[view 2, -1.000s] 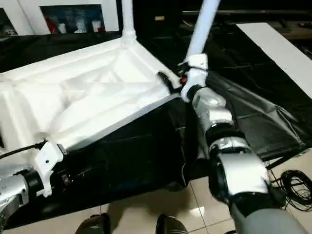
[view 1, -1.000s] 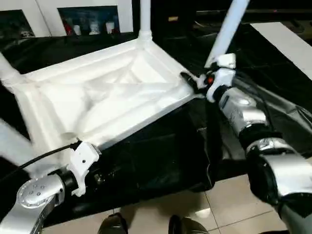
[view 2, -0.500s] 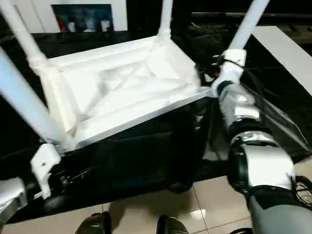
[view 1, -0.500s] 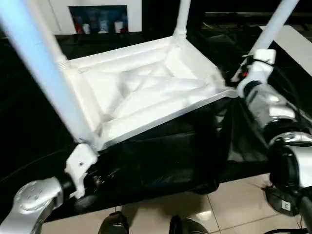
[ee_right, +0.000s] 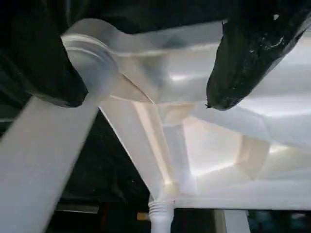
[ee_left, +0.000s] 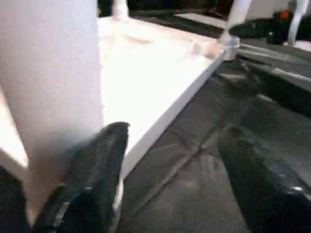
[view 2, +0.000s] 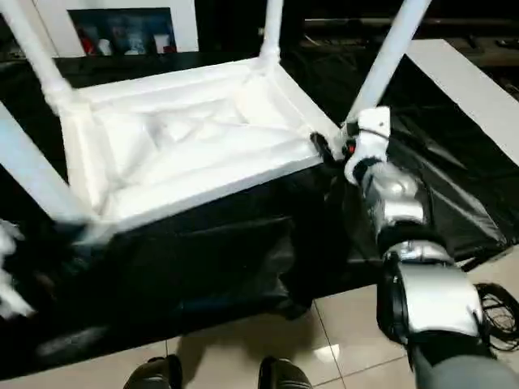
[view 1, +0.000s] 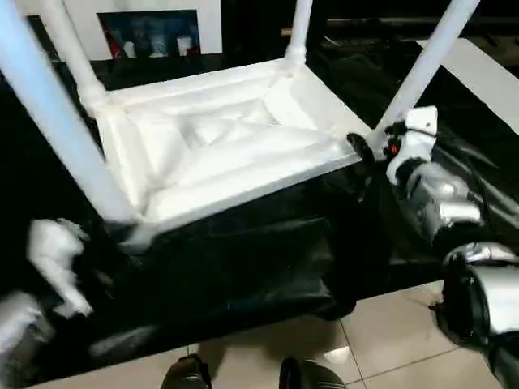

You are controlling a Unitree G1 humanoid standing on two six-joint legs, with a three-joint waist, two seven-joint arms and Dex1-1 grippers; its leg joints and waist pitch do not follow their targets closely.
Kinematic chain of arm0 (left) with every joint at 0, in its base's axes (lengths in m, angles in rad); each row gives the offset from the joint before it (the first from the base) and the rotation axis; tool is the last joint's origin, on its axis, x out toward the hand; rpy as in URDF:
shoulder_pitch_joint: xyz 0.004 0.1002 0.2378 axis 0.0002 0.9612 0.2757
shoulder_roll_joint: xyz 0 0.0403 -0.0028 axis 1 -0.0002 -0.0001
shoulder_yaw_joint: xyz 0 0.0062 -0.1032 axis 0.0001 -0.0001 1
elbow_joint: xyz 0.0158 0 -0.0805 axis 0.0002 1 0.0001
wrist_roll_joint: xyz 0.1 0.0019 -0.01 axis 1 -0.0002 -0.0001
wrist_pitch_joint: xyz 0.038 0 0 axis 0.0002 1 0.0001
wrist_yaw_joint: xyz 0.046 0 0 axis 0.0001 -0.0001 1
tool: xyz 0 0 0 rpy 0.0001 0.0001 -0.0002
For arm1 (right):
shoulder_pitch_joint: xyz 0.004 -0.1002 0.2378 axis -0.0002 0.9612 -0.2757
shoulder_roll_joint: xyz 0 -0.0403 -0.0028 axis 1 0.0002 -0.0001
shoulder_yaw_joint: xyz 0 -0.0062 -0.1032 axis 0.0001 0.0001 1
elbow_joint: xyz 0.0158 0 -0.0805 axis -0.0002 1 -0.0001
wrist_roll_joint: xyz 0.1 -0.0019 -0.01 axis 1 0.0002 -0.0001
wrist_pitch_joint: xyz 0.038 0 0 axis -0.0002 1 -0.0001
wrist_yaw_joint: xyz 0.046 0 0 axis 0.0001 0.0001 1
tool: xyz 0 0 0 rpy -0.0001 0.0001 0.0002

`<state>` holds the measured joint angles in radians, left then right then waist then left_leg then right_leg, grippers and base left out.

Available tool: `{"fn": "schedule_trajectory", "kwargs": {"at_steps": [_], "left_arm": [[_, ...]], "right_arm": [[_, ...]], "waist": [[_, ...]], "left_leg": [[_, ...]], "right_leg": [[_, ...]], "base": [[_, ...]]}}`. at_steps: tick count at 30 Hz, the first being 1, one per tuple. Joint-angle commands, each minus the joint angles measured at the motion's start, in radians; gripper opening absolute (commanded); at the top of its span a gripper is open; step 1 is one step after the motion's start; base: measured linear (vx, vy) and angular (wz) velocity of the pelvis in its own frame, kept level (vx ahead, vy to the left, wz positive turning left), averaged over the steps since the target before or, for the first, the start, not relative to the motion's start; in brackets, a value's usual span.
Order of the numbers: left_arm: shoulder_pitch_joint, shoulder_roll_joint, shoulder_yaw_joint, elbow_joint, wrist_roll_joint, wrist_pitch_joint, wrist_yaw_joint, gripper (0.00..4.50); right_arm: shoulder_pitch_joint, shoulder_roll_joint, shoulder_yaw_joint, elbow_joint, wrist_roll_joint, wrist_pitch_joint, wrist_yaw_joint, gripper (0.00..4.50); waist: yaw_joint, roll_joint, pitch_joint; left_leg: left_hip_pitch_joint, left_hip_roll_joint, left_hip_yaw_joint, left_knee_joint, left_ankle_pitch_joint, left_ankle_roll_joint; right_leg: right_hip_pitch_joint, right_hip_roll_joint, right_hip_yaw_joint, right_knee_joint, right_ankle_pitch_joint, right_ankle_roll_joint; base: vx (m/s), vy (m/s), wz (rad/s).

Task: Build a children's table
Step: Rotate table base

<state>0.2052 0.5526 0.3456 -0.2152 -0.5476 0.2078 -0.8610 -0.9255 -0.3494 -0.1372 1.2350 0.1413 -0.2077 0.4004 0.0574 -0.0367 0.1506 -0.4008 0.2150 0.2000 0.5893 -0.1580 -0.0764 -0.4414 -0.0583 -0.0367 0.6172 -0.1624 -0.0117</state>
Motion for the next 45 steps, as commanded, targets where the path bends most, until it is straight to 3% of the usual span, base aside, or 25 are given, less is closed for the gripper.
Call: {"fn": "schedule_trajectory", "kwargs": {"at_steps": [1,5,8,9,11,14,16,18,20,23,25,28,33,39,45], "left_arm": [[0.058,0.023,0.038,0.006,-0.034,0.026,-0.048,3.46],[0.127,0.069,0.104,0.046,-0.081,0.040,-0.123,3.86],[0.106,0.078,0.141,0.085,-0.079,0.016,-0.117,3.97],[0.091,0.080,0.149,0.098,-0.076,0.008,-0.111,4.13],[0.005,0.082,0.191,0.170,-0.086,0.001,-0.060,4.28],[-0.034,0.075,0.190,0.191,-0.096,0.005,-0.038,4.41],[-0.109,0.051,0.147,0.211,-0.097,-0.004,-0.013,4.41],[-0.144,0.040,0.133,0.222,-0.100,-0.004,-0.012,4.41],[-0.183,0.021,0.123,0.231,-0.101,-0.005,-0.009,4.41],[-0.243,-0.008,0.093,0.211,-0.141,0.032,-0.017,4.41],[-0.280,-0.026,0.069,0.158,-0.228,0.106,-0.030,4.41],[-0.287,-0.030,0.046,0.114,-0.285,0.160,-0.049,4.41],[-0.261,-0.001,-0.017,0.015,-0.361,0.271,-0.108,4.41],[-0.248,0.039,-0.139,-0.078,-0.322,0.316,-0.152,4.41],[-0.344,-0.003,-0.260,-0.106,-0.280,0.327,-0.145,4.41]], "right_arm": [[0.049,-0.002,0.009,-0.034,-0.026,-0.010,-0.065,4.50],[0.128,0.004,-0.014,-0.079,-0.023,0.008,-0.143,4.50],[0.157,0.009,-0.017,-0.090,-0.020,0.011,-0.150,4.50],[0.165,0.012,-0.018,-0.095,-0.019,0.014,-0.150,4.50],[0.203,0.033,-0.026,-0.152,-0.002,0.048,-0.141,4.50],[0.221,0.048,-0.023,-0.180,0.004,0.064,-0.125,4.50],[0.235,0.069,-0.006,-0.192,0.001,0.095,-0.111,4.50],[0.237,0.075,0.002,-0.196,-0.007,0.110,-0.119,4.50],[0.230,0.079,0.007,-0.185,-0.017,0.112,-0.126,4.50],[0.216,0.091,0.009,-0.171,-0.021,0.127,-0.127,4.50],[0.209,0.105,0.015,-0.171,-0.028,0.145,-0.122,4.50],[0.199,0.114,0.020,-0.163,-0.037,0.151,-0.125,4.50],[0.175,0.130,0.035,-0.135,-0.048,0.159,-0.124,4.50],[0.146,0.145,0.038,-0.118,-0.055,0.156,-0.125,4.50],[0.118,0.173,0.055,-0.106,-0.068,0.151,-0.099,4.50]], "waist": [[0.003,0.011,-0.080],[0.001,0.015,-0.079],[0.003,0.016,-0.075],[0.002,0.013,-0.073],[0.007,0.014,-0.070],[0.002,0.012,-0.075],[0.003,0.013,-0.076],[0.002,0.011,-0.082],[0.002,0.010,-0.084],[0.001,0.010,-0.088],[0.002,0.009,-0.091],[0.001,0.006,-0.093],[0.000,0.006,-0.090],[-0.001,0.005,-0.088],[-0.005,-0.001,-0.090]], "left_leg": [[0.025,0.013,-0.002,-0.062,-0.235,0.042],[0.030,0.013,0.001,-0.065,-0.254,0.037],[0.038,0.014,0.003,-0.066,-0.305,0.028],[0.033,0.015,-0.001,-0.070,-0.315,0.022],[0.041,0.014,0.001,-0.071,-0.334,0.015],[0.033,0.013,-0.005,-0.074,-0.322,-0.002],[0.042,0.013,-0.003,-0.072,-0.330,-0.003],[0.034,0.014,-0.008,-0.074,-0.301,-0.009],[0.038,0.012,-0.004,-0.069,-0.277,-0.005],[0.038,0.011,-0.003,-0.066,-0.257,-0.003],[0.033,0.011,-0.001,-0.063,-0.232,0.001],[0.031,0.010,0.001,-0.060,-0.212,0.006],[0.035,0.011,0.001,-0.061,-0.233,0.005],[0.038,0.012,0.001,-0.062,-0.250,-0.007],[0.033,0.009,-0.002,-0.061,-0.234,-0.021]], "right_leg": [[0.049,-0.050,0.036,-0.062,-0.241,-0.222],[0.043,-0.042,0.037,-0.066,-0.232,-0.208],[0.036,-0.041,0.038,-0.071,-0.263,-0.202],[0.040,-0.044,0.037,-0.071,-0.282,-0.196],[0.033,-0.043,0.039,-0.076,-0.314,-0.177],[0.042,-0.047,0.038,-0.069,-0.308,-0.171],[0.036,-0.048,0.041,-0.073,-0.317,-0.171],[0.047,-0.053,0.039,-0.065,-0.282,-0.184],[0.045,-0.051,0.040,-0.064,-0.250,-0.193],[0.048,-0.053,0.041,-0.061,-0.228,-0.200],[0.051,-0.051,0.041,-0.052,-0.180,-0.218],[0.055,-0.049,0.040,-0.047,-0.144,-0.230],[0.050,-0.048,0.039,-0.051,-0.199,-0.220],[0.046,-0.049,0.041,-0.056,-0.238,-0.199],[0.052,-0.052,0.044,-0.055,-0.250,-0.177]], "base": [[0.000,0.000,0.00],[0.000,0.000,0.00],[0.000,0.000,0.00],[0.000,0.000,0.00],[0.000,0.000,0.00],[0.000,0.000,0.00],[0.000,0.000,0.00],[0.000,0.000,0.00],[0.000,0.000,0.00],[0.000,0.000,0.00],[0.000,0.000,0.00],[0.000,0.000,0.00],[0.000,0.000,0.00],[0.000,0.000,0.00],[0.000,0.000,0.00]]}}
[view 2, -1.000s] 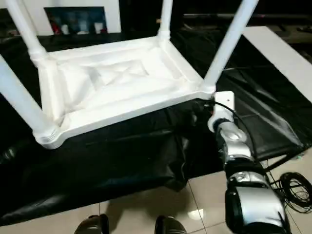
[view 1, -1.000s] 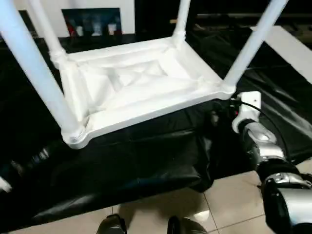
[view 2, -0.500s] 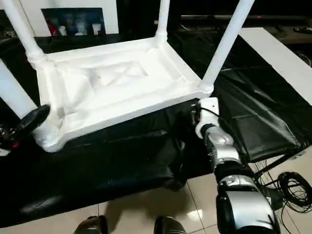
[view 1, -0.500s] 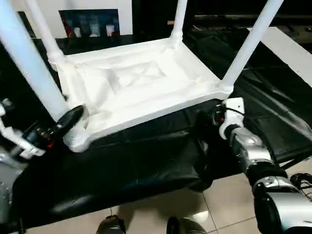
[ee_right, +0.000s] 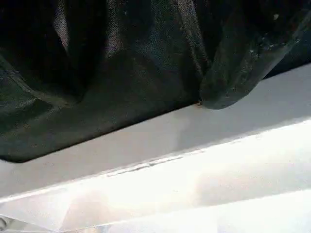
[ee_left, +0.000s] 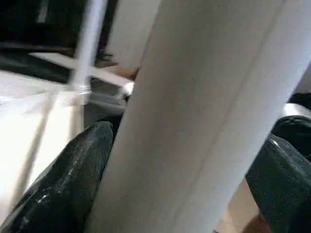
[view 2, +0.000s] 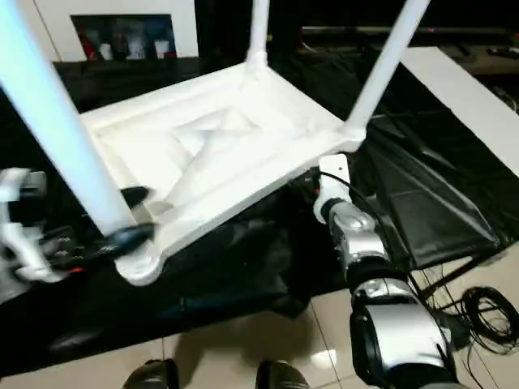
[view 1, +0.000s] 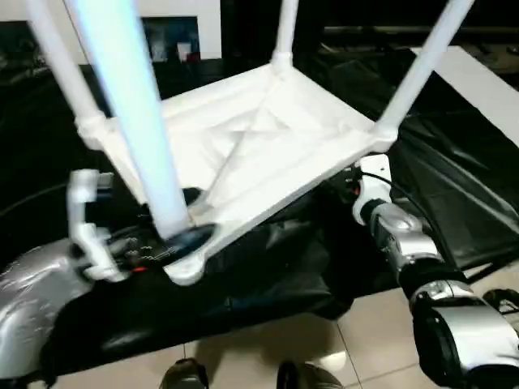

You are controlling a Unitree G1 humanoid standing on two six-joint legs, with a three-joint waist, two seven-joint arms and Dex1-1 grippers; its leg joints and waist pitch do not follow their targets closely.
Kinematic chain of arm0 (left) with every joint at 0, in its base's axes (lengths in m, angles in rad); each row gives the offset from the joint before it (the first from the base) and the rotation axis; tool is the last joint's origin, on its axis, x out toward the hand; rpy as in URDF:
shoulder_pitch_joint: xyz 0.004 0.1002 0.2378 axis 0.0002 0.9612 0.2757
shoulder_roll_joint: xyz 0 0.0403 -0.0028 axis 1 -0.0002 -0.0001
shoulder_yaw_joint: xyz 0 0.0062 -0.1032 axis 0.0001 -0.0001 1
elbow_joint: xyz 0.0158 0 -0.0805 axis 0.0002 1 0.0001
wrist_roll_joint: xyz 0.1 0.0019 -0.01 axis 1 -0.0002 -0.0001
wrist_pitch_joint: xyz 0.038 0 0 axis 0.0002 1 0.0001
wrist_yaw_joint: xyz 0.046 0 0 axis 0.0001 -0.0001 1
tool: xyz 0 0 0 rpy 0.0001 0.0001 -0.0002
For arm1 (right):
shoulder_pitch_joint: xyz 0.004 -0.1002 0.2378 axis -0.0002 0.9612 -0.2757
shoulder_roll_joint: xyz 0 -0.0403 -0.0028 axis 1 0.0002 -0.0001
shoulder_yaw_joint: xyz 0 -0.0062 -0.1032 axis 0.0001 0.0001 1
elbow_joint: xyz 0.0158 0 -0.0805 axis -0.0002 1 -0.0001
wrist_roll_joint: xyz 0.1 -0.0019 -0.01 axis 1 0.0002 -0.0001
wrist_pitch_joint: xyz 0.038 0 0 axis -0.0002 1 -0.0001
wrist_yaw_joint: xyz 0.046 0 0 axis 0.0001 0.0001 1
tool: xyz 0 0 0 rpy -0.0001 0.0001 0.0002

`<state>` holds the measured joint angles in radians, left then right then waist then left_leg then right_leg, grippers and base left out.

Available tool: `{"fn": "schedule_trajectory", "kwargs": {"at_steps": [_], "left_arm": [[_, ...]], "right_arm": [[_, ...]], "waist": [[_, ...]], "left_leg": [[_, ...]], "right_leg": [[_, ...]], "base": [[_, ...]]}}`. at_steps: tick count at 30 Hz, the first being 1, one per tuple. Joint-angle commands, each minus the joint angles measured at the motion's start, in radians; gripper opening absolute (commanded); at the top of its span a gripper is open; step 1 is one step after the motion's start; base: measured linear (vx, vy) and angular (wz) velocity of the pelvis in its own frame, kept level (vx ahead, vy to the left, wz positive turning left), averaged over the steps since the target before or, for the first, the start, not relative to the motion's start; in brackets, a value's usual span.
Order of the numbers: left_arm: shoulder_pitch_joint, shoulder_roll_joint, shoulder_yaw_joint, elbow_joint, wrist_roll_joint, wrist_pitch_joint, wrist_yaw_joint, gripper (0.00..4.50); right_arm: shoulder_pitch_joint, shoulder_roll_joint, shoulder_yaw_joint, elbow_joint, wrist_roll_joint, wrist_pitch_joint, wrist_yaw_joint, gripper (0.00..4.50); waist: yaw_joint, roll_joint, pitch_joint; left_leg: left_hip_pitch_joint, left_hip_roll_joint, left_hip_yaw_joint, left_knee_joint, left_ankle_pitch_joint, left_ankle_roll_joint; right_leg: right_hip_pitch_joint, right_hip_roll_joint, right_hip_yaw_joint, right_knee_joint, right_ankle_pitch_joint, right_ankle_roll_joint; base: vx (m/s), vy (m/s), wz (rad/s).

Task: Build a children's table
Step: Rotate table base

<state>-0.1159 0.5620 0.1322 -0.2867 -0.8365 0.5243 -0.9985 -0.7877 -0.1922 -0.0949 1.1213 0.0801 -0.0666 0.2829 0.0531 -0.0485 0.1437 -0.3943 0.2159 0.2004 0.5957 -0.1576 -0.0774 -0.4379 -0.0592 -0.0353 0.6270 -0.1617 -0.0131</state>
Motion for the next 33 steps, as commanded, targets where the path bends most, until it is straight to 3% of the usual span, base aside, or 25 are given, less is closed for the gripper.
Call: {"fn": "schedule_trajectory", "kwargs": {"at_steps": [1,7,15,20,22,28,33], "left_arm": [[-0.049,-0.025,-0.072,-0.037,0.016,0.015,-0.005,4.41],[-0.166,-0.099,-0.191,-0.001,0.072,0.000,-0.010,4.41],[-0.260,-0.198,-0.300,0.077,0.156,-0.051,-0.011,4.41],[-0.290,-0.244,-0.335,0.124,0.203,-0.085,0.001,4.41],[-0.322,-0.280,-0.363,0.184,0.277,-0.148,0.033,4.41],[-0.359,-0.319,-0.375,0.253,0.331,-0.204,0.052,4.41],[-0.381,-0.355,-0.384,0.299,0.370,-0.244,0.065,4.41]], "right_arm": [[-0.023,0.025,0.021,0.010,-0.011,0.008,0.028,4.50],[-0.034,0.078,0.044,0.012,-0.023,-0.004,0.060,4.50],[-0.029,0.141,0.081,0.000,-0.033,-0.019,0.134,4.50],[-0.025,0.167,0.096,-0.002,-0.039,-0.027,0.164,4.50],[-0.015,0.186,0.110,-0.008,-0.048,-0.033,0.188,4.50],[0.003,0.203,0.118,-0.022,-0.044,-0.037,0.238,4.50],[0.014,0.209,0.134,-0.030,-0.054,-0.042,0.276,4.50]], "waist": [[-0.002,0.011,-0.083],[-0.007,0.012,-0.085],[-0.017,0.009,-0.090],[-0.016,0.011,-0.089],[-0.016,0.011,-0.087],[-0.017,0.011,-0.087],[-0.014,0.012,-0.091]], "left_leg": [[0.026,0.008,-0.002,-0.067,-0.232,-0.019],[0.024,0.007,-0.004,-0.066,-0.239,-0.020],[0.015,0.005,-0.007,-0.064,-0.197,-0.005],[0.023,0.007,-0.006,-0.063,-0.213,0.003],[0.025,0.008,-0.006,-0.065,-0.230,0.006],[0.022,0.008,-0.011,-0.067,-0.245,0.000],[0.024,0.010,-0.009,-0.065,-0.220,0.016]], "right_leg": [[0.048,-0.052,0.042,-0.064,-0.244,-0.180],[0.051,-0.053,0.041,-0.067,-0.260,-0.182],[0.064,-0.056,0.039,-0.061,-0.199,-0.201],[0.060,-0.054,0.040,-0.064,-0.200,-0.216],[0.058,-0.055,0.039,-0.069,-0.220,-0.214],[0.061,-0.059,0.039,-0.073,-0.260,-0.202],[0.061,-0.058,0.039,-0.068,-0.197,-0.234]], "base": [[0.000,0.000,0.00],[0.000,0.000,0.00],[0.000,0.000,0.00],[0.000,0.000,0.00],[0.000,0.000,0.00],[0.000,0.000,0.00],[0.000,0.000,0.00]]}}
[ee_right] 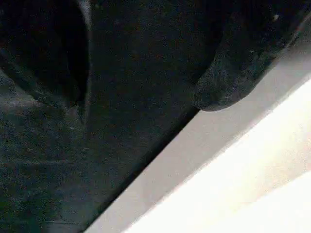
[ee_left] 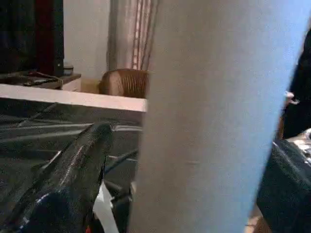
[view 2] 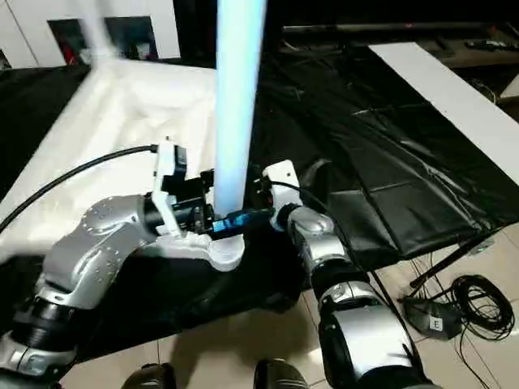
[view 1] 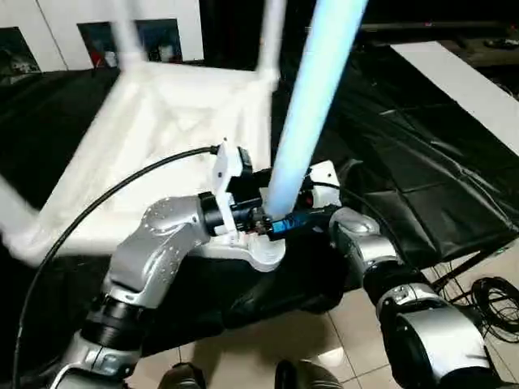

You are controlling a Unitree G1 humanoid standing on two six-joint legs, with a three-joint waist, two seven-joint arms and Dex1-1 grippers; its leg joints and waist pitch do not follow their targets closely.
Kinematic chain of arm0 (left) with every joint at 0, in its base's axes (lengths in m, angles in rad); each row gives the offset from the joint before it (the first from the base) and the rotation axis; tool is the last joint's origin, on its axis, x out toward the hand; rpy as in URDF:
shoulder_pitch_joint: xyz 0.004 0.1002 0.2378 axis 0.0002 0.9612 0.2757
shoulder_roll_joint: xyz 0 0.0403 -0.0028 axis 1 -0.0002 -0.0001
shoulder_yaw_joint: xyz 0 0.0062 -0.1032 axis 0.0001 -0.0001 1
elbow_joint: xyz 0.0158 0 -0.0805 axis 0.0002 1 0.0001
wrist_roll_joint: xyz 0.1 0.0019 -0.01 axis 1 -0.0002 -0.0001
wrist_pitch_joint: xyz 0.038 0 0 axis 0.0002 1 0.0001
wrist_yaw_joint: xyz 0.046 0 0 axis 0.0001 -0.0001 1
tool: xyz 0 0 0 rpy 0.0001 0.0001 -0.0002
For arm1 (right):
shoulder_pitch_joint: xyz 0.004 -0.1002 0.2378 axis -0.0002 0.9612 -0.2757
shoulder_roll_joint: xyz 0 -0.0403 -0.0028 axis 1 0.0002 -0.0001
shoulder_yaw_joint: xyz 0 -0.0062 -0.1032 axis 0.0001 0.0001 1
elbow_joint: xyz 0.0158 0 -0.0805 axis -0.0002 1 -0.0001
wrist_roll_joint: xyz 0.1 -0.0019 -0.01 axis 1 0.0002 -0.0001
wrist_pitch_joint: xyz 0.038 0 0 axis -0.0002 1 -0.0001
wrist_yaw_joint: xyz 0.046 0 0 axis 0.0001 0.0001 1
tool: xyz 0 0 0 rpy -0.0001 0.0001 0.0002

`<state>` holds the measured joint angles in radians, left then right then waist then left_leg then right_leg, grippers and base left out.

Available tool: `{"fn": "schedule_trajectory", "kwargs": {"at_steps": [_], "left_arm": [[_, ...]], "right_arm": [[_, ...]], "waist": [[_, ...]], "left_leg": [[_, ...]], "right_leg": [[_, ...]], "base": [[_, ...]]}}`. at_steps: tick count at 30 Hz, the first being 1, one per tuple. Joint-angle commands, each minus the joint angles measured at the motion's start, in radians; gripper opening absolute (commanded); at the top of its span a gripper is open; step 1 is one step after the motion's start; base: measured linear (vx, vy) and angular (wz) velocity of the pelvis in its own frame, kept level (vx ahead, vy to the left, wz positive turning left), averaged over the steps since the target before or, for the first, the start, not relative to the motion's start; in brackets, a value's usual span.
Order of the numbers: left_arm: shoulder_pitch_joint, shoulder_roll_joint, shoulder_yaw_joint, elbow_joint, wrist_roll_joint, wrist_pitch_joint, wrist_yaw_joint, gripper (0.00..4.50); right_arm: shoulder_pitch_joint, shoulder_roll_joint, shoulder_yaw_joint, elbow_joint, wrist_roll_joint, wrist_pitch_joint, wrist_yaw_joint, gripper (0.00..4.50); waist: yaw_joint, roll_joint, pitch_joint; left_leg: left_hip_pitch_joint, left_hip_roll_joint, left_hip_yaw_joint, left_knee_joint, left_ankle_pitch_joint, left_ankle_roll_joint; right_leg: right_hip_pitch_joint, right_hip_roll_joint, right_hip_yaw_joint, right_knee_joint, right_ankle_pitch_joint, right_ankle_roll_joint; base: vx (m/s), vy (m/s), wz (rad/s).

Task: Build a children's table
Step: Rotate table base

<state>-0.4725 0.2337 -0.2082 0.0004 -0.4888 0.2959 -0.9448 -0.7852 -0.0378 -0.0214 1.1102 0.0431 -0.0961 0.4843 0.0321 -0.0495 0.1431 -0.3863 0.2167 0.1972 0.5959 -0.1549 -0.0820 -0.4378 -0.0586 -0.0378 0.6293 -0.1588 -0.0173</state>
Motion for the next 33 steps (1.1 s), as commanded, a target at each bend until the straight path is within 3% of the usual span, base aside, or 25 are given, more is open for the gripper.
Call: {"fn": "schedule_trajectory", "kwargs": {"at_steps": [1,5,8,11,12,21,28,33], "left_arm": [[-0.031,-0.035,-0.046,0.032,0.043,-0.034,0.023,4.41],[-0.056,-0.040,-0.050,0.100,0.116,-0.083,0.078,4.41],[-0.088,-0.021,-0.034,0.192,0.199,-0.140,0.141,4.41],[-0.091,0.003,-0.024,0.210,0.219,-0.162,0.143,4.41],[-0.091,0.016,-0.008,0.221,0.238,-0.179,0.144,4.41],[-0.089,0.084,0.030,0.274,0.290,-0.198,0.192,4.41],[-0.070,0.137,0.066,0.303,0.324,-0.212,0.227,4.41],[-0.004,0.152,0.058,0.187,0.276,-0.150,0.176,4.41]], "right_arm": [[0.013,0.053,0.067,-0.017,-0.027,-0.019,0.064,4.50],[0.008,0.042,0.062,-0.003,-0.044,-0.032,0.010,4.50],[-0.006,0.016,0.023,0.009,-0.036,-0.037,-0.065,4.50],[-0.011,-0.001,-0.001,0.004,-0.021,-0.043,-0.087,4.50],[-0.012,-0.016,-0.018,-0.005,-0.010,-0.045,-0.088,4.50],[0.019,-0.090,-0.059,-0.088,0.025,-0.051,-0.079,4.50],[0.142,-0.176,-0.054,-0.284,0.041,-0.007,0.031,4.50],[0.250,-0.231,-0.031,-0.462,0.050,0.068,0.104,4.50]], "waist": [[0.007,0.012,-0.091],[0.008,0.012,-0.092],[0.009,0.012,-0.091],[0.008,0.011,-0.092],[0.010,0.011,-0.095],[0.014,0.011,-0.099],[0.025,0.008,-0.106],[0.038,0.005,-0.111]], "left_leg": [[0.016,0.009,-0.006,-0.065,-0.219,0.023],[0.017,0.009,-0.005,-0.064,-0.223,0.029],[0.018,0.009,-0.006,-0.066,-0.228,0.025],[0.014,0.008,-0.009,-0.067,-0.239,0.015],[0.019,0.008,-0.008,-0.065,-0.238,0.013],[0.019,0.008,-0.006,-0.063,-0.232,0.016],[0.017,0.008,-0.004,-0.060,-0.190,0.034],[0.018,0.012,-0.002,-0.057,-0.149,0.053]], "right_leg": [[0.062,-0.058,0.041,-0.070,-0.193,-0.232],[0.062,-0.059,0.041,-0.071,-0.194,-0.234],[0.061,-0.059,0.040,-0.074,-0.212,-0.226],[0.066,-0.063,0.039,-0.074,-0.243,-0.212],[0.063,-0.063,0.040,-0.076,-0.253,-0.206],[0.062,-0.060,0.039,-0.071,-0.224,-0.219],[0.066,-0.056,0.039,-0.068,-0.173,-0.216],[0.067,-0.059,0.041,-0.060,-0.116,-0.237]], "base": [[0.000,0.000,0.00],[0.000,0.000,0.00],[0.000,0.000,0.00],[0.000,0.000,0.00],[0.000,0.000,0.00],[0.000,0.000,0.00],[0.000,0.000,0.00],[0.000,0.000,0.00]]}}
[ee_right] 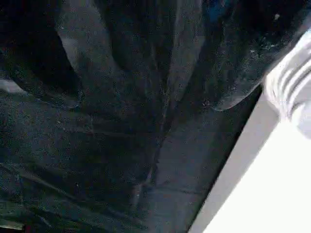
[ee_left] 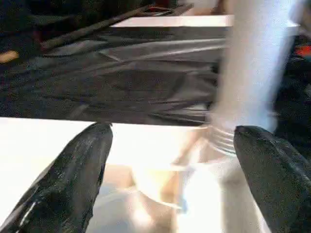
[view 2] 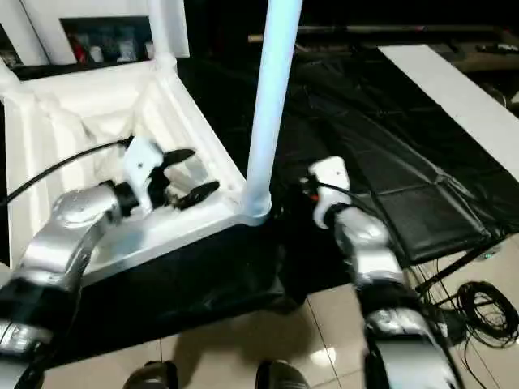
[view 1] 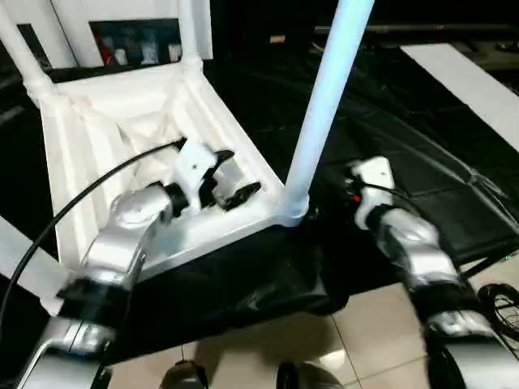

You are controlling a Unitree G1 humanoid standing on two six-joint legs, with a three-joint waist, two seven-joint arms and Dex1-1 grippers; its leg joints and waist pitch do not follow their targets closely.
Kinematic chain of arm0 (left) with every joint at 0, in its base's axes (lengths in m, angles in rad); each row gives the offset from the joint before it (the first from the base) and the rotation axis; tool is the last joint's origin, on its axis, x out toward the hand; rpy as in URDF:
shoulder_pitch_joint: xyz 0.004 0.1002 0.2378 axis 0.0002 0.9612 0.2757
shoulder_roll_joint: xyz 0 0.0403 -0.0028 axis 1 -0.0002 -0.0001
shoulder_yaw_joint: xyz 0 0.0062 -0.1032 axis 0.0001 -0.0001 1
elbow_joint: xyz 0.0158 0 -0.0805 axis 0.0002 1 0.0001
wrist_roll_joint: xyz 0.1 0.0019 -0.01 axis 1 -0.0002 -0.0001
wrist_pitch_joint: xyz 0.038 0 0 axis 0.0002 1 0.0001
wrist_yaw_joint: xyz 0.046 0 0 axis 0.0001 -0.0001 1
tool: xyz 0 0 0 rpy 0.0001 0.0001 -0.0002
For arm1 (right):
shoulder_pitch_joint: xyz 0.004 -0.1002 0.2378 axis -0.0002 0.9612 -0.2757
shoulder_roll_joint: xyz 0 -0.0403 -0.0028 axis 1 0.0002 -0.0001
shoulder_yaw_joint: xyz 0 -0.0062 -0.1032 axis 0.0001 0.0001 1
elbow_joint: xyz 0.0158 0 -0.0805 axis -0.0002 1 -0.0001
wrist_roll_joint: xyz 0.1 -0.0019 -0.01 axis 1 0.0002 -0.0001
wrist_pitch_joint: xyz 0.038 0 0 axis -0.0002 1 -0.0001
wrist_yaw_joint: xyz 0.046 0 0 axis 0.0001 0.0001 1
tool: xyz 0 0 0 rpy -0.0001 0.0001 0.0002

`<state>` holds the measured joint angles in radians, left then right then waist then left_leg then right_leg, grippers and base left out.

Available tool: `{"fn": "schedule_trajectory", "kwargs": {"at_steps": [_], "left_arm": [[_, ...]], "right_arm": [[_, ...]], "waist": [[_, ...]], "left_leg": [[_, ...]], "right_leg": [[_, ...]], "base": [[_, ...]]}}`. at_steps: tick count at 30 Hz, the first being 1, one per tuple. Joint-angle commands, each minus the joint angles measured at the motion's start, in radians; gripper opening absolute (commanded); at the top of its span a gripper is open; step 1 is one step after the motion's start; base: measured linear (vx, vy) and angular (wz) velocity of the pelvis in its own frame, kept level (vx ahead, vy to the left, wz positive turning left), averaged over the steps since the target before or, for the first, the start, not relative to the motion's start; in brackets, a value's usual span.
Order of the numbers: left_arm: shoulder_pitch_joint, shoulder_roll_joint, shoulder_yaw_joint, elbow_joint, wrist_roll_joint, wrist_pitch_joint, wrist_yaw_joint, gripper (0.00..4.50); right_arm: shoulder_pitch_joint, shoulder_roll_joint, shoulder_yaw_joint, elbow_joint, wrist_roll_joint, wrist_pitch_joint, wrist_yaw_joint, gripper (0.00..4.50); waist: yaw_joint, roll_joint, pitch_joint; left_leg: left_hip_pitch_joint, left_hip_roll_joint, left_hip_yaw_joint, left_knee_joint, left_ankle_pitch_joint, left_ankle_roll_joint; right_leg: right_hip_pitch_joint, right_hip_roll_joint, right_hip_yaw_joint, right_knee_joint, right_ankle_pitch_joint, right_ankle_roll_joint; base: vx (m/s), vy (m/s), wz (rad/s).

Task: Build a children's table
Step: Rotate table base

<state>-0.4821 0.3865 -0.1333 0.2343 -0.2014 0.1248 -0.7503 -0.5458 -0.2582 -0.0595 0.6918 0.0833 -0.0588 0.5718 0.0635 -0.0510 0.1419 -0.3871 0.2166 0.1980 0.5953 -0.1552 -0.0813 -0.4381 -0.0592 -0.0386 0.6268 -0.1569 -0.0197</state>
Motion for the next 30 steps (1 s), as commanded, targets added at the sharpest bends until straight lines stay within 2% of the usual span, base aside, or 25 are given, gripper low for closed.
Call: {"fn": "schedule_trajectory", "kwargs": {"at_steps": [1,4,5,6,9,11,12,13,14,15,16,17,18,19,20,21,22,23,24,25,26,27,28,29,30], "left_arm": [[0.013,0.000,-0.020,-0.061,-0.014,0.028,-0.023,4.41],[0.070,-0.065,-0.007,-0.131,0.019,0.130,0.142,4.41],[0.070,-0.065,-0.007,-0.131,0.019,0.130,0.142,4.41],[0.099,-0.108,0.015,-0.143,0.031,0.174,0.240,4.41],[0.192,-0.198,0.083,-0.198,0.016,0.137,0.382,4.41],[0.270,-0.259,0.121,-0.255,0.020,0.144,0.483,4.41],[0.283,-0.261,0.119,-0.268,0.036,0.140,0.493,4.41],[0.283,-0.261,0.119,-0.268,0.036,0.140,0.493,4.41],[0.302,-0.267,0.113,-0.285,0.073,0.128,0.521,4.41],[0.318,-0.266,0.103,-0.299,0.108,0.124,0.539,4.41],[0.331,-0.267,0.096,-0.310,0.139,0.114,0.557,4.41],[0.331,-0.267,0.096,-0.310,0.139,0.114,0.557,4.41],[0.345,-0.275,0.099,-0.326,0.158,0.120,0.585,4.41],[0.350,-0.272,0.097,-0.337,0.172,0.120,0.601,4.41],[0.355,-0.278,0.104,-0.350,0.172,0.128,0.621,4.41],[0.355,-0.291,0.123,-0.357,0.153,0.152,0.638,4.41],[0.352,-0.296,0.137,-0.360,0.144,0.156,0.648,4.41],[0.350,-0.297,0.142,-0.361,0.141,0.154,0.652,4.41],[0.342,-0.301,0.161,-0.376,0.113,0.202,0.659,4.41],[0.340,-0.296,0.158,-0.376,0.117,0.193,0.657,4.41],[0.338,-0.287,0.154,-0.375,0.123,0.178,0.654,4.41],[0.337,-0.282,0.151,-0.378,0.119,0.173,0.646,4.41],[0.339,-0.280,0.149,-0.383,0.122,0.168,0.639,4.41],[0.340,-0.278,0.147,-0.386,0.126,0.165,0.634,4.41],[0.346,-0.275,0.143,-0.398,0.125,0.164,0.620,4.41]], "right_arm": [[0.020,-0.016,0.009,-0.058,0.009,0.037,0.019,4.50],[0.105,-0.060,0.012,-0.203,-0.011,0.078,-0.015,4.50],[0.105,-0.060,0.012,-0.203,-0.011,0.078,-0.015,4.50],[0.132,-0.060,-0.003,-0.270,-0.016,0.117,-0.055,4.50],[0.190,-0.033,-0.043,-0.448,0.004,0.255,-0.122,4.50],[0.235,-0.031,0.002,-0.552,-0.060,0.267,-0.134,4.50],[0.241,-0.028,0.006,-0.568,-0.071,0.278,-0.146,4.50],[0.241,-0.028,0.006,-0.568,-0.071,0.278,-0.146,4.50],[0.247,-0.014,0.011,-0.578,-0.066,0.285,-0.155,4.50],[0.250,-0.001,0.016,-0.582,-0.066,0.287,-0.165,4.50],[0.254,0.012,0.023,-0.586,-0.061,0.288,-0.170,4.50],[0.254,0.012,0.023,-0.586,-0.061,0.288,-0.170,4.50],[0.259,0.024,0.034,-0.596,-0.055,0.295,-0.178,4.50],[0.262,0.031,0.041,-0.606,-0.055,0.305,-0.190,4.50],[0.263,0.040,0.045,-0.617,-0.055,0.311,-0.204,4.50],[0.262,0.046,0.047,-0.622,-0.059,0.313,-0.218,4.50],[0.261,0.054,0.045,-0.625,-0.057,0.317,-0.230,4.50],[0.260,0.058,0.044,-0.626,-0.055,0.319,-0.235,4.50],[0.267,0.066,0.044,-0.663,-0.055,0.365,-0.248,4.50],[0.269,0.067,0.043,-0.670,-0.055,0.374,-0.248,4.50],[0.272,0.069,0.043,-0.680,-0.055,0.387,-0.248,4.50],[0.276,0.071,0.039,-0.689,-0.054,0.400,-0.250,4.50],[0.278,0.075,0.035,-0.693,-0.053,0.407,-0.252,4.50],[0.279,0.075,0.033,-0.693,-0.051,0.411,-0.251,4.50],[0.281,0.071,0.037,-0.694,-0.050,0.413,-0.242,4.50]], "waist": [[0.005,0.006,-0.107],[0.008,0.010,-0.102],[0.008,0.010,-0.102],[0.008,0.007,-0.101],[0.006,0.005,-0.098],[0.000,0.004,-0.103],[-0.005,0.008,-0.095],[-0.010,0.018,-0.099],[-0.030,0.029,-0.104],[-0.038,0.054,-0.100],[-0.056,0.070,-0.089],[-0.065,0.068,-0.085],[-0.055,0.061,-0.087],[-0.055,0.054,-0.089],[-0.047,0.033,-0.088],[-0.022,0.000,-0.093],[0.015,-0.007,-0.076],[-0.005,-0.008,-0.077],[0.022,-0.025,-0.077],[0.035,-0.017,-0.086],[0.035,-0.017,-0.086],[0.035,0.011,-0.103],[0.028,0.020,-0.112],[0.024,0.022,-0.122],[0.024,0.008,-0.105]], "left_leg": [[0.019,0.011,-0.002,-0.057,-0.156,0.052],[0.025,0.011,-0.002,-0.059,-0.240,0.023],[0.025,0.011,-0.002,-0.059,-0.240,0.023],[0.021,0.009,-0.004,-0.060,-0.251,0.015],[0.014,0.007,-0.008,-0.060,-0.260,0.008],[0.011,0.006,-0.010,-0.059,-0.274,0.012],[-0.030,0.002,-0.051,-0.093,-0.280,0.052],[-0.020,0.008,-0.067,-0.090,-0.303,0.054],[-0.019,0.023,-0.099,-0.089,-0.324,0.068],[-0.006,0.073,-0.169,-0.125,-0.373,0.112],[0.004,0.116,-0.246,-0.163,-0.445,0.167],[0.006,0.118,-0.277,-0.173,-0.473,0.180],[0.013,0.089,-0.294,-0.167,-0.508,0.189],[0.009,0.068,-0.300,-0.165,-0.496,0.190],[-0.028,0.003,-0.285,-0.143,-0.454,0.172],[-0.054,-0.094,-0.210,0.004,-0.388,0.097],[-0.038,-0.112,-0.069,0.260,-0.278,0.129],[-0.029,-0.116,-0.042,0.247,-0.300,0.137],[-0.067,-0.113,-0.049,0.200,-0.300,0.157],[-0.005,-0.106,-0.050,0.115,-0.281,0.190],[-0.005,-0.106,-0.050,0.115,-0.281,0.190],[0.079,0.006,-0.116,-0.001,-0.125,0.254],[0.107,0.089,-0.150,-0.015,-0.084,0.308],[0.124,0.198,-0.181,-0.030,0.001,0.387],[0.114,0.130,-0.125,-0.004,-0.012,0.328]], "right_leg": [[0.065,-0.057,0.041,-0.060,-0.130,-0.236],[0.058,-0.058,0.041,-0.079,-0.280,-0.199],[0.058,-0.058,0.041,-0.079,-0.280,-0.199],[0.059,-0.055,0.040,-0.082,-0.322,-0.170],[0.063,-0.051,0.037,-0.091,-0.360,-0.133],[0.059,-0.051,0.035,-0.097,-0.416,-0.094],[0.085,-0.059,-0.018,-0.091,-0.449,-0.080],[0.079,-0.056,-0.030,-0.092,-0.449,-0.081],[0.083,-0.049,-0.049,-0.090,-0.363,-0.126],[0.081,-0.025,-0.082,-0.056,-0.260,-0.200],[0.067,-0.009,-0.089,0.022,-0.253,-0.235],[0.060,-0.002,-0.082,0.056,-0.275,-0.243],[0.048,-0.004,-0.057,0.081,-0.298,-0.257],[0.049,-0.010,-0.040,0.078,-0.287,-0.283],[0.075,-0.030,-0.027,0.018,-0.318,-0.374],[0.079,-0.082,-0.037,-0.094,-0.517,-0.471],[0.050,-0.146,-0.064,-0.180,-0.754,-0.421],[0.041,-0.092,0.019,-0.174,-0.755,-0.349],[0.137,-0.115,0.054,-0.131,-0.670,-0.208],[0.127,-0.103,0.087,-0.153,-0.607,-0.050],[0.127,-0.103,0.087,-0.153,-0.607,-0.050],[0.092,-0.031,0.031,-0.128,-0.338,0.187],[0.067,-0.054,0.012,-0.107,-0.259,0.193],[0.043,-0.128,0.034,-0.031,-0.129,0.113],[0.013,-0.164,0.086,-0.053,-0.092,0.019]], "base": [[0.000,0.000,0.00],[0.000,0.000,0.00],[0.000,0.000,0.00],[0.000,0.000,0.00],[0.000,0.000,0.00],[0.000,0.000,0.00],[0.000,0.000,0.00],[-0.003,-0.027,0.23],[0.002,-0.058,0.48],[0.002,-0.058,0.48],[-0.009,-0.109,0.50],[0.005,-0.155,0.51],[0.005,-0.155,0.51],[0.005,-0.206,0.64],[-0.011,-0.252,0.68],[-0.011,-0.252,0.68],[-0.035,-0.256,0.67],[-0.028,-0.240,0.35],[-0.028,-0.240,0.35],[-0.033,-0.223,0.28],[-0.051,-0.239,0.49],[-0.051,-0.239,0.49],[-0.032,-0.227,0.31],[0.002,-0.190,0.29],[0.002,-0.190,0.29]]}}
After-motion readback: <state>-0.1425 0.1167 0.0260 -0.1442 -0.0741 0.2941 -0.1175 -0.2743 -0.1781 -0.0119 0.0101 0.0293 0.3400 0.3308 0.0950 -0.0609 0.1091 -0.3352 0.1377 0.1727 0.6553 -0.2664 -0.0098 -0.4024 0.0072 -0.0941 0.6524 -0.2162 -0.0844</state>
